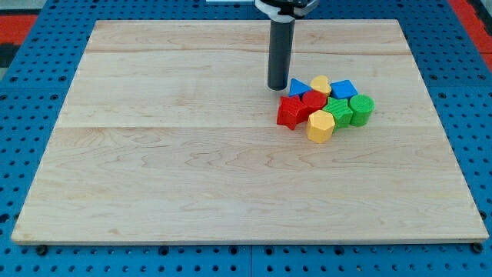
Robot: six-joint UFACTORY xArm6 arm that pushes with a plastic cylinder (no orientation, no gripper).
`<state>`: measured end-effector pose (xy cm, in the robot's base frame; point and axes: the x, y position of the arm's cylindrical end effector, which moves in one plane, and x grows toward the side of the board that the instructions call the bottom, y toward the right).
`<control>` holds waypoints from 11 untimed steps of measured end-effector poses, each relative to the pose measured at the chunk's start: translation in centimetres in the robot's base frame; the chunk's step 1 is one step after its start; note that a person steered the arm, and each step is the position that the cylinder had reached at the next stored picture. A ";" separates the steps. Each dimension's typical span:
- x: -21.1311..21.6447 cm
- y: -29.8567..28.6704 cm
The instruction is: Move your arm to the right center
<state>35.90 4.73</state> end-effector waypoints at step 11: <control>6.7 18.9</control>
